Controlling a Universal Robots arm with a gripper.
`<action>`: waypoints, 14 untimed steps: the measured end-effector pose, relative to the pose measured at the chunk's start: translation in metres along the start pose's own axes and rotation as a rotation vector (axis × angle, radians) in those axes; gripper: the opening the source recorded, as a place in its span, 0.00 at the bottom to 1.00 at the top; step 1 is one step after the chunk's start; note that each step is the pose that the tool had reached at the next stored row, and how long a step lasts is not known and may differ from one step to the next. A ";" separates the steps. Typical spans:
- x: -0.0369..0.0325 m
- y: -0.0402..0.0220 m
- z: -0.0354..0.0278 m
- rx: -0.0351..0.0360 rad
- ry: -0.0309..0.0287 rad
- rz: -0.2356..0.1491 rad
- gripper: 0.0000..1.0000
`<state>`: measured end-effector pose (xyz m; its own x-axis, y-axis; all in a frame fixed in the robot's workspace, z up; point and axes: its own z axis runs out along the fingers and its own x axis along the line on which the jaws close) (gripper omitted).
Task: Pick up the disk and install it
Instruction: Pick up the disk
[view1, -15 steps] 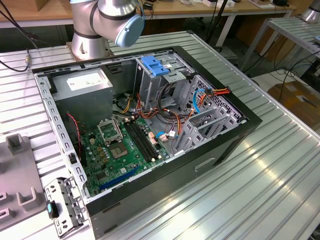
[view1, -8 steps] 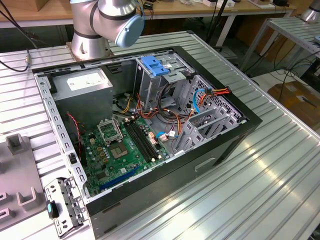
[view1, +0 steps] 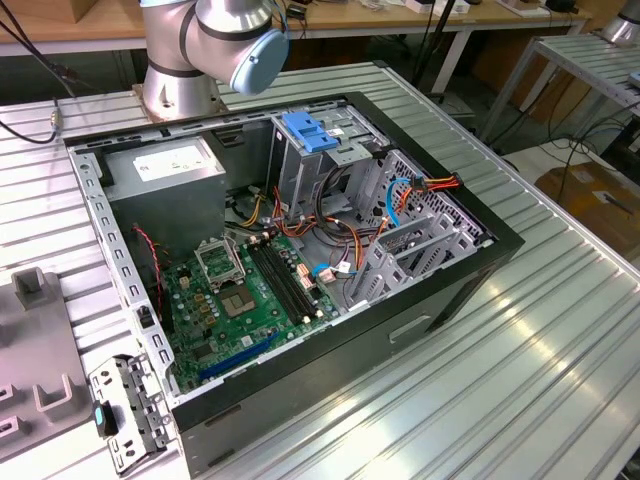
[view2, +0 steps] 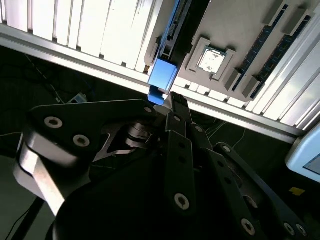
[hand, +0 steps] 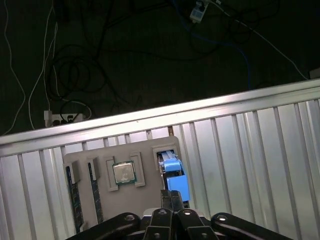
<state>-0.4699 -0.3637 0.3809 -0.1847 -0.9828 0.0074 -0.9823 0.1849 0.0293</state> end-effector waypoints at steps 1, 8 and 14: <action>0.0000 0.0000 0.0000 0.0000 0.0000 0.000 0.11; 0.0000 -0.0002 0.0042 0.0002 0.0001 -0.003 0.29; -0.0001 -0.0004 0.0143 0.0014 0.0006 -0.021 0.60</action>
<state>-0.4699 -0.3637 0.3666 -0.1642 -0.9864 0.0073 -0.9860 0.1644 0.0280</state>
